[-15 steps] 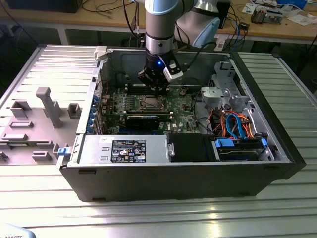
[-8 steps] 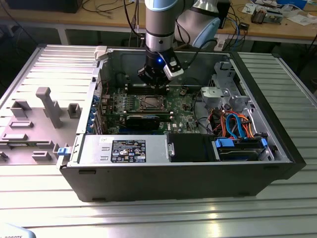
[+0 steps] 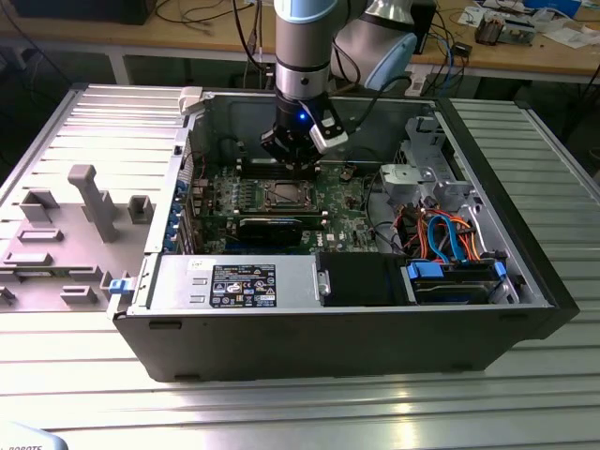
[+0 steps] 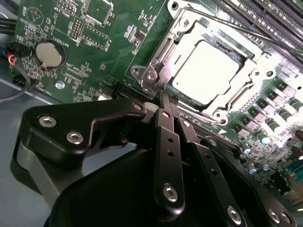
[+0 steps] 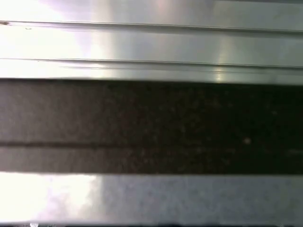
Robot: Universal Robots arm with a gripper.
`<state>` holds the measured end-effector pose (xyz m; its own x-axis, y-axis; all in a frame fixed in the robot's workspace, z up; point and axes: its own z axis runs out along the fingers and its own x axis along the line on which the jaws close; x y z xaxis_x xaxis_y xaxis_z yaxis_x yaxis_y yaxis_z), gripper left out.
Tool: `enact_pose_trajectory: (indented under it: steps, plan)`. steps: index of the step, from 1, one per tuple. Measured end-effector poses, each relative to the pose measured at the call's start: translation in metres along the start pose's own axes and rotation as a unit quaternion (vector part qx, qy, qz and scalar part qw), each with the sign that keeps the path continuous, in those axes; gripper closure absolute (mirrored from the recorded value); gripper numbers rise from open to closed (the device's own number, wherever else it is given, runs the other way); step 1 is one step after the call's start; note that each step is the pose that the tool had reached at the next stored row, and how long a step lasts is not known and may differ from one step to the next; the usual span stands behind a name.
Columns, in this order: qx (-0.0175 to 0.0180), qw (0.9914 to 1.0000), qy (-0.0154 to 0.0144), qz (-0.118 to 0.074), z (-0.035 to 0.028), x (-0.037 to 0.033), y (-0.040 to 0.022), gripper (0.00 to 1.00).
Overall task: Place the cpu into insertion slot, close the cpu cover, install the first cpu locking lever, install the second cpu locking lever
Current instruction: 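Install the first cpu locking lever, then install the second cpu locking lever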
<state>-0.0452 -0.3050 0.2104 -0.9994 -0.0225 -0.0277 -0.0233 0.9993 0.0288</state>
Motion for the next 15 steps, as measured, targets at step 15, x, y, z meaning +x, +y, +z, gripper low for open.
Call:
enact_pose_trajectory:
  steps: [15]
  plan:
    - [0.0001, 1.00000, 0.0000, 0.000, -0.0018, 0.0002, -0.0109, 0.89]
